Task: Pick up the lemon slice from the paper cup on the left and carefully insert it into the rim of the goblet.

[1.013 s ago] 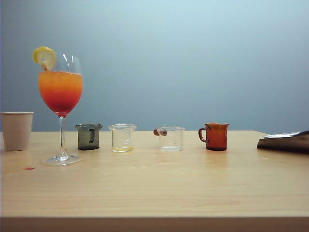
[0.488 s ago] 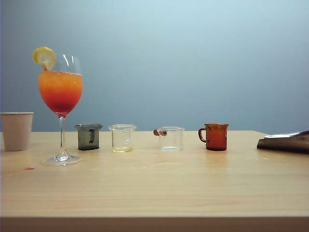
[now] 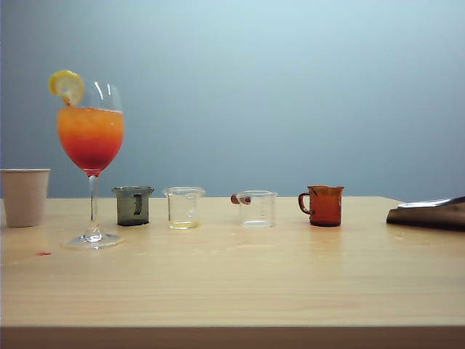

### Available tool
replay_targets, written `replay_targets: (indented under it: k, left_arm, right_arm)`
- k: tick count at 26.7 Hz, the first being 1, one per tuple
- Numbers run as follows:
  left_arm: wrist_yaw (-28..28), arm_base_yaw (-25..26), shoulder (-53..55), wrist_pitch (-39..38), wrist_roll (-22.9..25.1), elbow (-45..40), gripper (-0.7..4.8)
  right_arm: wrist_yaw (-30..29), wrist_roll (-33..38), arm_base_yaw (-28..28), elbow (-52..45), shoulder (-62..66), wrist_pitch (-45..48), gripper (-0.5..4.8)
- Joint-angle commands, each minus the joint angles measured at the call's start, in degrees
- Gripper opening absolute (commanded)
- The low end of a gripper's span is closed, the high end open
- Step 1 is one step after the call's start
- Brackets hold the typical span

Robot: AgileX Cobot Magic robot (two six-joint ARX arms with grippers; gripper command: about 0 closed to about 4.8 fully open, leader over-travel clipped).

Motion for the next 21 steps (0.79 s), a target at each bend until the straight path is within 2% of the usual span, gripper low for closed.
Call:
replay_targets:
  k: [1,7,10,21]
  left_arm:
    - [-0.2,0.0,-0.1,1.1,-0.1,-1.7,-0.06]
    - [-0.2,0.0,0.0,4.3,0.2,-5.5,-0.06]
    - [-2.7,0.0,0.0,3.4,0.1,-5.4,-0.06]
    - [-2.1,0.0,0.0,3.5,-1.0,-5.4,-0.05]
  right_arm:
    - [-1.2,0.2,0.0,-1.1,0.0,-0.8,-0.01]
    - [0.2,0.2,0.0,-1.2,-0.1,-3.5,-0.01]
    - [0.2,0.2,0.0,-1.2,0.0,-3.5,-0.01]
    - [0.3,0.2,-0.3,-1.3,-1.5,-3.4,0.0]
